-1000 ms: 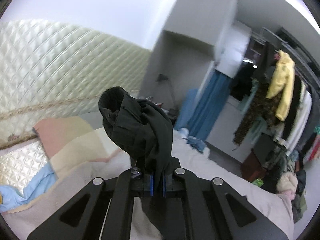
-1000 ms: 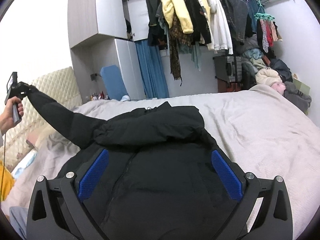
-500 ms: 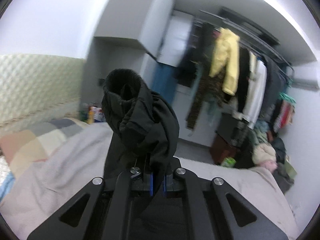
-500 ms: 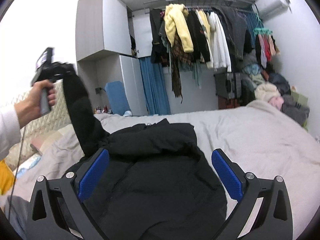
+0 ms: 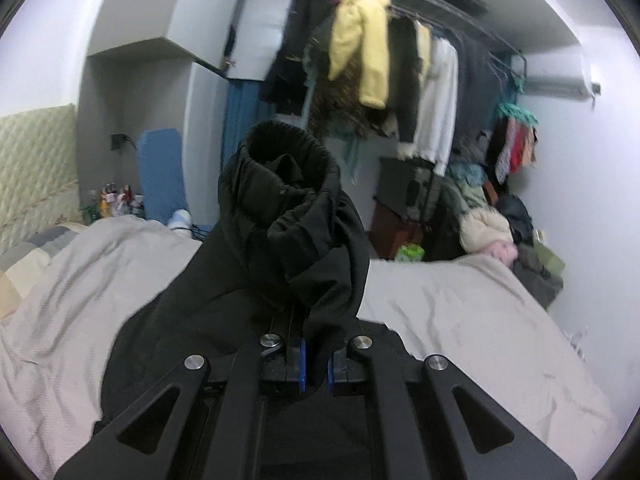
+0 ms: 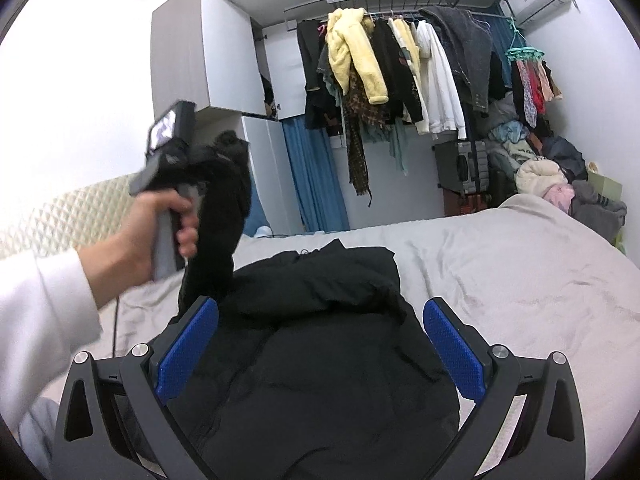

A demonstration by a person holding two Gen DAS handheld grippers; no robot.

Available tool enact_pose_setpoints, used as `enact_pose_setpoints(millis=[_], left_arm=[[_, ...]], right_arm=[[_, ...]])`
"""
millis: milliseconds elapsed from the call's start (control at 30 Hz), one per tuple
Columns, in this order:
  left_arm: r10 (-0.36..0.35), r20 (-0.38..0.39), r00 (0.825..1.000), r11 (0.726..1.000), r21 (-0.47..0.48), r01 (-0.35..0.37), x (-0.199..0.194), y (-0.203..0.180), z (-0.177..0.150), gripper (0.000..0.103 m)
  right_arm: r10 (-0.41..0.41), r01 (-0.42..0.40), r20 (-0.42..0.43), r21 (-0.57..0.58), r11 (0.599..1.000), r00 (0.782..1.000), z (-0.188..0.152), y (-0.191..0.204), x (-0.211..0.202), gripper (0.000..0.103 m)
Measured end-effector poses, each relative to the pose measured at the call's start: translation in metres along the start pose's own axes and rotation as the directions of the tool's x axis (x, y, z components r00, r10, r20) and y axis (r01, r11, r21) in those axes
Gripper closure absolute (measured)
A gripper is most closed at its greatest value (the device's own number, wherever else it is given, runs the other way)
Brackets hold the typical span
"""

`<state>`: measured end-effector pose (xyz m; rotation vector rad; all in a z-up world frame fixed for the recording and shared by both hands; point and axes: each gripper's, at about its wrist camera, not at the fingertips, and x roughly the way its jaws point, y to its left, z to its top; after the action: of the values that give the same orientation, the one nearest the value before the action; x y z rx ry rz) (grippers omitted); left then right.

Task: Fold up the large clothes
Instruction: 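Lay the black sleeve on the jacket and open the left gripper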

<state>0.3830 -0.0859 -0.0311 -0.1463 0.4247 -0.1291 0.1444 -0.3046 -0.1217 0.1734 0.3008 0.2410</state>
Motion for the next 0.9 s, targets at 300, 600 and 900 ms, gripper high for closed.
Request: enact_pose_setpoints(millis=[300,600,900], left_arm=[[-0.026,-0.132,0.991,0.998,0.056,0.034,0.068,-0.069,-0.085,0.098],[0.026,-0.233,0.972,0.997,0.082,-0.007,0.115,-0.107,-0.145,0.098],[0.02,-0.285,0.958,0.999,0.051,-0.005,0.138,-0.103,-0.171,0.098]], right_arm=[[0.007,-0.008,0.012,0.083,0.997,1.0,-0.001,-0.028,-0.005,0.0],[-0.012,0.011,0.011,0.111,0.994,1.0,-0.005,-0.045,0.004,0.0],[-0.037,0.036,0.008,0.091,0.995,0.999,-0.021,-0.051,0.012,0.0]])
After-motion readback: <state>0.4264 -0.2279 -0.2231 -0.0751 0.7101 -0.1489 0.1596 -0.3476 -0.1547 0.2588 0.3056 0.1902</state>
